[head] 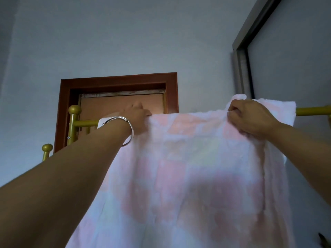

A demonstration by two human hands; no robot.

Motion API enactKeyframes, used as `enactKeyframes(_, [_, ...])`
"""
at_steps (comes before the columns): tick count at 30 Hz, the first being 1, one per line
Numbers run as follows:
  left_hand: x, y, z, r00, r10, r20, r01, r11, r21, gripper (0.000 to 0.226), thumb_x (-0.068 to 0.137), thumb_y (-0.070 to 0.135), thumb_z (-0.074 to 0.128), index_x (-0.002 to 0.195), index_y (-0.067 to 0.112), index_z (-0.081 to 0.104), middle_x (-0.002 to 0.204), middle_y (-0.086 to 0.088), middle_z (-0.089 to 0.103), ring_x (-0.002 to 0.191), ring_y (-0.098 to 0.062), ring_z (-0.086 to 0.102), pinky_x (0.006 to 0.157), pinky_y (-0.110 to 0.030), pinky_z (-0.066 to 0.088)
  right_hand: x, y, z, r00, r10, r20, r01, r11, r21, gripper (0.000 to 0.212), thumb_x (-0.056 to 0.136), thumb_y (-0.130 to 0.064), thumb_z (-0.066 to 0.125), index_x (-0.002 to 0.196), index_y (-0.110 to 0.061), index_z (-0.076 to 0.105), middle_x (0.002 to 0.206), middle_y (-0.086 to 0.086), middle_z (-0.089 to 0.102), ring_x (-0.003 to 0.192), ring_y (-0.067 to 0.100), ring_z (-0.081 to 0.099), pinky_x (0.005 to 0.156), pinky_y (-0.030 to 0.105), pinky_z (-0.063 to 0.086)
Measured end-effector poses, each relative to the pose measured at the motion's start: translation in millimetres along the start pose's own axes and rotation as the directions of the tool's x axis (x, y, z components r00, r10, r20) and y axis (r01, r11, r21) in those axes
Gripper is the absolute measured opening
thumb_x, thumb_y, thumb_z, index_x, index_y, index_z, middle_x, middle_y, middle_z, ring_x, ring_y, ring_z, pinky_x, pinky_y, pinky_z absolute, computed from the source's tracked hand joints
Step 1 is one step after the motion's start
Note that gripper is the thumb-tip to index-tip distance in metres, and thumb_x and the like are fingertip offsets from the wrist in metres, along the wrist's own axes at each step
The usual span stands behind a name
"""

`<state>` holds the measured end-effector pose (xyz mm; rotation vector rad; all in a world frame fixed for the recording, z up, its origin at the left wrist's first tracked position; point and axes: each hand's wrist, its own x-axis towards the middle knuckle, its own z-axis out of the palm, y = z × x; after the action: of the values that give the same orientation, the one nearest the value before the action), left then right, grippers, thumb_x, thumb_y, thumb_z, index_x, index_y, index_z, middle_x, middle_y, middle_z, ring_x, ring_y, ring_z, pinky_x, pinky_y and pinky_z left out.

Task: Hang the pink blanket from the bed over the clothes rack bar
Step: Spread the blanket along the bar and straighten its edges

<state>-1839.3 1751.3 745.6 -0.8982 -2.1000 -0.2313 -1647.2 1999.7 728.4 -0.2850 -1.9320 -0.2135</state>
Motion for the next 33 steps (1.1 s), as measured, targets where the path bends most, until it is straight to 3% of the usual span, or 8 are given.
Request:
enactKeyframes(6, [-1.7, 16.9, -0.1, 0.983, 0.043, -0.178, -0.046, 0.999, -0.012, 0.017, 0.081, -0.006, 0.049, 0.093, 0.001, 0.058, 0.104, -0.022, 0.06, 0.092, -0.038, 0.057, 0.072, -0.038, 0.044, -3.8, 4.7, 4.5, 0.997, -0.066, -0.04, 0.065, 0.997, -0.033, 0.013, 0.086, 0.0, 0.047, 0.089, -0.003, 0.059, 0.086, 0.022, 0.065, 0.087, 0.035, 0.055, 0.07, 0.034, 0.041])
enactKeyframes(12, [-6.1, 15.1, 12.7, 0.981, 0.017, -0.192, -0.027, 0.998, -0.051, 0.014, 0.079, 0.002, 0.049, 0.092, 0.003, 0.055, 0.1, -0.021, 0.062, 0.089, -0.041, 0.058, 0.069, -0.04, 0.046, -4.4, 0.9, 7.5, 0.997, -0.034, -0.074, 0.033, 0.999, -0.016, 0.017, 0.081, 0.006, 0.044, 0.088, -0.001, 0.058, 0.088, 0.023, 0.064, 0.087, 0.035, 0.053, 0.073, 0.039, 0.045])
enactKeyframes(16, [-10.5, 17.2, 9.9, 0.993, 0.047, -0.112, -0.049, 0.999, -0.012, 0.009, 0.075, 0.007, 0.053, 0.073, 0.015, 0.052, 0.096, -0.016, 0.064, 0.088, -0.036, 0.059, 0.073, -0.037, 0.049, -8.3, -4.3, 9.2, 0.996, -0.042, -0.077, 0.041, 0.999, -0.018, 0.021, 0.073, 0.012, 0.048, 0.088, 0.001, 0.056, 0.094, 0.022, 0.06, 0.089, 0.035, 0.052, 0.075, 0.041, 0.045])
enactKeyframes(22, [0.5, 71.9, 8.1, 0.934, 0.181, -0.307, -0.241, 0.956, -0.169, 0.027, 0.08, 0.004, 0.049, 0.105, 0.005, 0.058, 0.111, -0.018, 0.058, 0.104, -0.035, 0.052, 0.085, -0.04, 0.045, -11.0, -1.3, 8.3, 0.997, -0.06, -0.056, 0.061, 0.998, 0.014, 0.02, 0.078, 0.012, 0.049, 0.093, 0.001, 0.057, 0.102, 0.021, 0.056, 0.092, 0.035, 0.053, 0.078, 0.042, 0.046])
enactKeyframes(26, [21.2, 148.1, 5.1, 0.908, 0.326, -0.262, -0.406, 0.841, -0.359, 0.035, 0.093, 0.012, 0.042, 0.125, 0.009, 0.054, 0.132, -0.014, 0.056, 0.122, -0.031, 0.049, 0.103, -0.04, 0.04, -13.6, 1.7, 6.4, 0.993, -0.09, -0.073, 0.095, 0.993, 0.068, 0.015, 0.082, 0.007, 0.046, 0.092, 0.004, 0.057, 0.1, 0.022, 0.056, 0.09, 0.035, 0.054, 0.08, 0.039, 0.045])
enactKeyframes(29, [39.8, 189.9, 3.5, 0.923, 0.348, -0.166, -0.385, 0.807, -0.448, 0.031, 0.093, 0.017, 0.041, 0.119, 0.009, 0.056, 0.124, -0.017, 0.061, 0.117, -0.033, 0.053, 0.101, -0.043, 0.042, -16.9, 6.6, 4.1, 0.994, -0.047, -0.094, 0.063, 0.983, 0.175, 0.016, 0.079, 0.007, 0.047, 0.093, 0.003, 0.055, 0.098, 0.021, 0.056, 0.086, 0.031, 0.053, 0.07, 0.021, 0.031])
enactKeyframes(31, [49.3, 199.3, 3.5, 0.942, 0.307, -0.136, -0.334, 0.823, -0.459, 0.03, 0.092, 0.017, 0.043, 0.117, 0.009, 0.057, 0.121, -0.017, 0.062, 0.114, -0.032, 0.054, 0.099, -0.042, 0.043, -18.4, 15.7, 0.7, 0.989, 0.042, -0.141, -0.013, 0.979, 0.205, 0.023, 0.078, 0.007, 0.046, 0.099, 0.002, 0.054, 0.103, 0.02, 0.056, 0.088, 0.028, 0.051, 0.066, 0.019, 0.027])
enactKeyframes(33, [52.0, 201.7, 3.6, 0.946, 0.28, -0.162, -0.324, 0.807, -0.493, 0.025, 0.088, 0.015, 0.048, 0.11, 0.008, 0.059, 0.114, -0.016, 0.065, 0.106, -0.03, 0.057, 0.09, -0.033, 0.046, -21.6, 29.2, -4.4, 0.976, 0.101, -0.19, -0.086, 0.992, 0.087, 0.026, 0.077, 0.004, 0.048, 0.102, 0.0, 0.055, 0.108, 0.017, 0.056, 0.099, 0.03, 0.048, 0.075, 0.025, 0.029])
